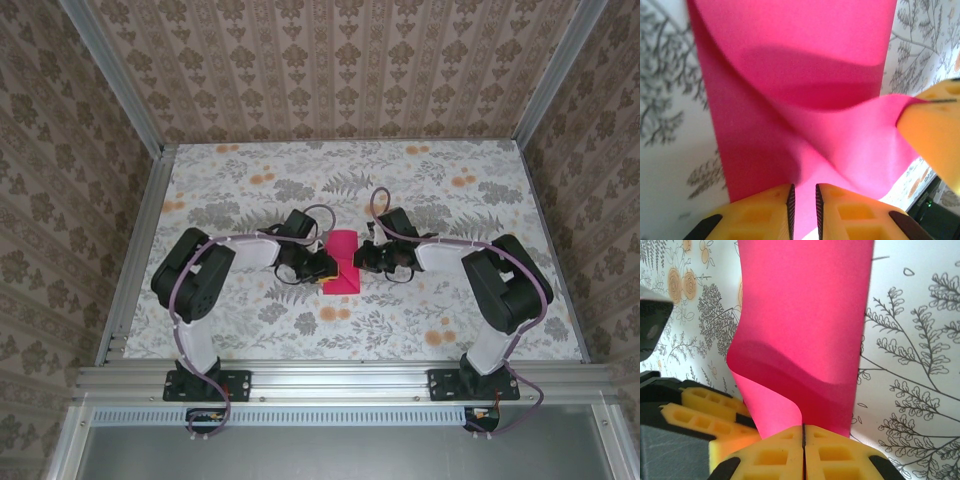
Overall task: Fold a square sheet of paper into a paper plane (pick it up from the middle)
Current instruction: Fold the triangle a second time at the center of the table.
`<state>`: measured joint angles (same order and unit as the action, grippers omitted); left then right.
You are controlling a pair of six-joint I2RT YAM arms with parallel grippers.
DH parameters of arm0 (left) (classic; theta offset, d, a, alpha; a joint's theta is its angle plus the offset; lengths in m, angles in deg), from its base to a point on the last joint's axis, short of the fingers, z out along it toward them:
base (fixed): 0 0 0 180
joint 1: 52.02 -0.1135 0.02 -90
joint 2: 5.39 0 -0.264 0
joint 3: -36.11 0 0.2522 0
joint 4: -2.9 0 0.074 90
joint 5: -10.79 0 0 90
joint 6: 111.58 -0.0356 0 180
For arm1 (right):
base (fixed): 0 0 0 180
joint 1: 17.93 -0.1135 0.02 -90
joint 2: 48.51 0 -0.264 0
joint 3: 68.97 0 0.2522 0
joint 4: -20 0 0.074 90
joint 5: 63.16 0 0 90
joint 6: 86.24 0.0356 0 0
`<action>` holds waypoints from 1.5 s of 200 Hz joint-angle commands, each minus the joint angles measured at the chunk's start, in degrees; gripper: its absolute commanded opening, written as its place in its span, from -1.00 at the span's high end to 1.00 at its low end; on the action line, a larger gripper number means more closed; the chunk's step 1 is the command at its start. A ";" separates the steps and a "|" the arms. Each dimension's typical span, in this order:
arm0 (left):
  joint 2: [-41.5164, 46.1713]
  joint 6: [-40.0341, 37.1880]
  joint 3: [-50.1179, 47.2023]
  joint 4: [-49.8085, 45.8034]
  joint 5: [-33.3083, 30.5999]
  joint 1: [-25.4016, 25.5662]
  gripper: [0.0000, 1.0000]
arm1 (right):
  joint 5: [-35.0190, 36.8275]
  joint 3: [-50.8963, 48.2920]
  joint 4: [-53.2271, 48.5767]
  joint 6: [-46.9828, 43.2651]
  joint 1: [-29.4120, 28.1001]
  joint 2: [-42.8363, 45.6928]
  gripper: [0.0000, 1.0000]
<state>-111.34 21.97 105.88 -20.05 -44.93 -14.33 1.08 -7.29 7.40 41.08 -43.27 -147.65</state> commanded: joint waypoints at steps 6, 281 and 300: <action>3.81 -3.02 -3.06 -4.25 -0.88 -0.95 0.58 | -1.01 -3.02 2.31 3.52 -1.51 3.31 0.82; 7.89 -2.35 -5.67 -11.63 -12.84 4.32 0.71 | 3.52 -2.92 4.55 9.55 -6.96 3.33 0.79; 7.84 -2.75 -5.66 -12.90 -13.67 4.25 0.71 | 4.79 -2.09 2.61 7.82 -6.91 3.09 0.78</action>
<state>-103.63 20.40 100.13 -27.57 -54.78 -10.31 3.52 -9.54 10.97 49.39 -49.89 -145.15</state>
